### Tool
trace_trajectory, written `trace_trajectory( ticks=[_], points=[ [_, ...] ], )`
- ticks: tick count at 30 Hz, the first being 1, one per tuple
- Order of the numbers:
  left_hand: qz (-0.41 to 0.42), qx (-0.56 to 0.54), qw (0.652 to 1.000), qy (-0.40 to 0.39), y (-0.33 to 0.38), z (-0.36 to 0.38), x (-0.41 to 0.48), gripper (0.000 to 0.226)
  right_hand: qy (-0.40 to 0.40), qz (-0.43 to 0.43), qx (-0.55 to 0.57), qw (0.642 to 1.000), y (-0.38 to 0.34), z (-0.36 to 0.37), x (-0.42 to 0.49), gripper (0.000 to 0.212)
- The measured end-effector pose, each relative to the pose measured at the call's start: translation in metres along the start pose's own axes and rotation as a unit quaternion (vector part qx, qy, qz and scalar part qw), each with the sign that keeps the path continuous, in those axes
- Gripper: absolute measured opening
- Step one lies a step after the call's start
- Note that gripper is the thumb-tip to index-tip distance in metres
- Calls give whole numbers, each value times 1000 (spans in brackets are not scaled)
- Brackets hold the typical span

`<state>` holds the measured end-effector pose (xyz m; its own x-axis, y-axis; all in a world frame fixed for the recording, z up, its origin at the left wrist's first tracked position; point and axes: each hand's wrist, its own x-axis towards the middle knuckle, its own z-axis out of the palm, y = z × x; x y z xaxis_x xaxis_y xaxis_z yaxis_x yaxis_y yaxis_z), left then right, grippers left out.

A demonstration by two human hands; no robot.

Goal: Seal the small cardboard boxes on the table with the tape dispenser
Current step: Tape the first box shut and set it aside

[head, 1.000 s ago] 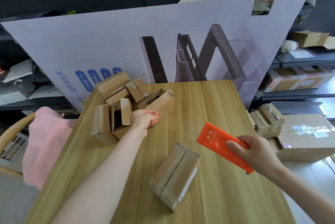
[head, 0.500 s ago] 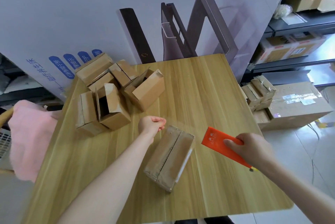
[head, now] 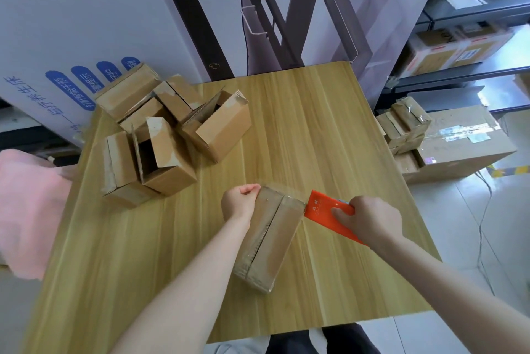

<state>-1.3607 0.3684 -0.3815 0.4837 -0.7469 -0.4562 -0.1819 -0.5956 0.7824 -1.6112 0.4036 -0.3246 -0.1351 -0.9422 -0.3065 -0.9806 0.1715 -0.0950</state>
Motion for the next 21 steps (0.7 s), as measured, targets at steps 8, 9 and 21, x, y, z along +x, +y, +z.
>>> trace_trajectory(
  ticks=[8,9,21],
  points=[
    [-48,16,996,72,-12,15,-15,48,43,-24,-39,998,-12,-9,19,44],
    [-27,-5,995,99,-11,14,-19,47,43,-29,-43,998,-14,-10,21,44],
    [51,34,998,14,-23,25,-38,53,37,-87,-89,992,-41,-24,38,34]
  ],
)
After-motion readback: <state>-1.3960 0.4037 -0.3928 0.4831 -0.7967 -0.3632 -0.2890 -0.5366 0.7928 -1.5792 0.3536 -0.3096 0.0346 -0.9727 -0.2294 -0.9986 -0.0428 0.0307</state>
